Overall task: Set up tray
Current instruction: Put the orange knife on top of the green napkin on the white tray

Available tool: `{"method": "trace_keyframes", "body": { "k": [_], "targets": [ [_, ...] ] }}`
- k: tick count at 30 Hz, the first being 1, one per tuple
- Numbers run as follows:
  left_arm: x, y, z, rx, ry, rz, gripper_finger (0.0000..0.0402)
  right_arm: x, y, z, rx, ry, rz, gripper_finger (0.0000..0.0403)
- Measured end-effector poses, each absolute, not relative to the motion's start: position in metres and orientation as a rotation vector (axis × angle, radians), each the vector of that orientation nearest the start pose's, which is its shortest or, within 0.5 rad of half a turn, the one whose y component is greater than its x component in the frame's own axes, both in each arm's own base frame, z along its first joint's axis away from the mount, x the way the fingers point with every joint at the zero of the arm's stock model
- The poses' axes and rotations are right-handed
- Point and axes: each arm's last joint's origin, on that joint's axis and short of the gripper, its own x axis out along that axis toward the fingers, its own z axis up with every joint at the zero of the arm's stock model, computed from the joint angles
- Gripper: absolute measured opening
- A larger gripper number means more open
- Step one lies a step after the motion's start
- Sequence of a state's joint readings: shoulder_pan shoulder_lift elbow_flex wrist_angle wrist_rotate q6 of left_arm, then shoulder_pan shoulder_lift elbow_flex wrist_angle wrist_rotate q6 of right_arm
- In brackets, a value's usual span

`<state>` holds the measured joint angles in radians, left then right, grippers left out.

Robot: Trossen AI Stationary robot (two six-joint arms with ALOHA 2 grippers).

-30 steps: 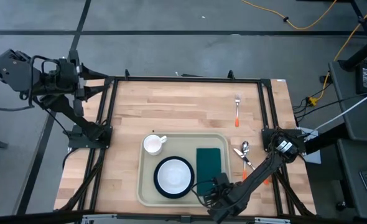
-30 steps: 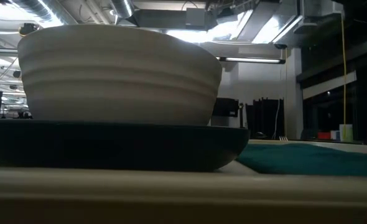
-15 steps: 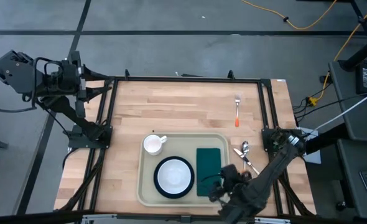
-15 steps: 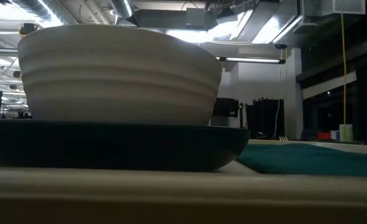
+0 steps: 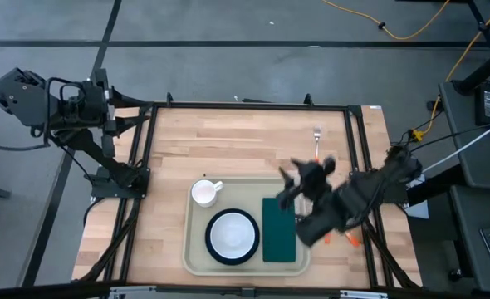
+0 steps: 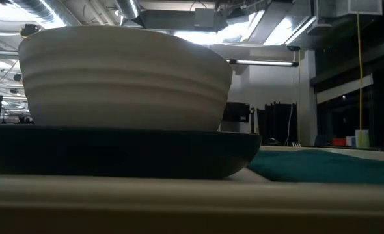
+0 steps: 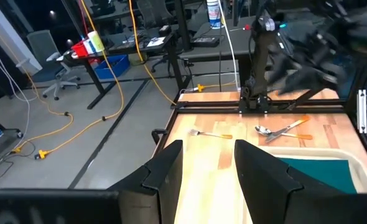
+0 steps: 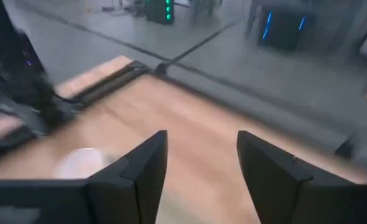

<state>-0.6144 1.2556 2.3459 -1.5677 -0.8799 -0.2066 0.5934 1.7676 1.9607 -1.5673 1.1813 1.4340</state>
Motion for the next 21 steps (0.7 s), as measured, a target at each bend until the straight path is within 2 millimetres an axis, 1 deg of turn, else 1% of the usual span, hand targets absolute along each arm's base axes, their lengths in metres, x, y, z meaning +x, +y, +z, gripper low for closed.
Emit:
{"method": "trace_keyframes", "body": {
  "k": [2, 6, 8, 9, 11, 13, 14, 16, 19, 20, 21],
  "targets": [
    [0.074, -0.025, 0.560, 0.122, 0.322, 0.295, 0.0141, 0.275, 0.134, 0.407, 0.127, 0.372, -0.893, 0.0198],
    [0.074, -0.025, 0.560, 0.123, 0.322, 0.295, 0.0141, 0.274, 0.089, 0.439, 0.036, 0.477, -0.809, 0.0197],
    [0.074, -0.024, 0.560, 0.137, 0.322, 0.306, 0.0141, 0.279, 0.066, 0.452, -0.005, 0.527, -0.701, 0.0197],
    [0.074, -0.024, 0.560, 0.144, 0.321, 0.312, 0.0141, 0.281, 0.055, 0.458, -0.023, 0.552, -0.619, 0.0197],
    [0.074, -0.024, 0.560, 0.148, 0.321, 0.316, 0.0141, 0.284, 0.033, 0.464, -0.003, 0.599, -0.429, 0.0197],
    [0.074, -0.024, 0.560, 0.149, 0.321, 0.316, 0.0141, 0.284, 0.012, 0.462, 0.062, 0.661, -0.298, 0.0197],
    [0.074, -0.024, 0.560, 0.152, 0.321, 0.315, 0.0141, 0.282, 0.004, 0.459, 0.103, 0.712, -0.274, 0.0197],
    [0.074, -0.024, 0.560, 0.164, 0.323, 0.314, 0.0141, 0.273, -0.008, 0.448, 0.182, 0.861, -0.294, 0.0197],
    [0.074, -0.024, 0.560, 0.165, 0.323, 0.315, 0.0141, 0.254, -0.012, 0.430, 0.241, 1.094, -0.388, 0.0197],
    [0.074, -0.024, 0.560, 0.165, 0.323, 0.314, 0.0141, 0.249, -0.012, 0.424, 0.251, 1.143, -0.423, 0.0197],
    [0.074, -0.024, 0.560, 0.165, 0.323, 0.315, 0.0141, 0.246, -0.010, 0.420, 0.267, 1.143, -0.438, 0.0197]
  ]
}}
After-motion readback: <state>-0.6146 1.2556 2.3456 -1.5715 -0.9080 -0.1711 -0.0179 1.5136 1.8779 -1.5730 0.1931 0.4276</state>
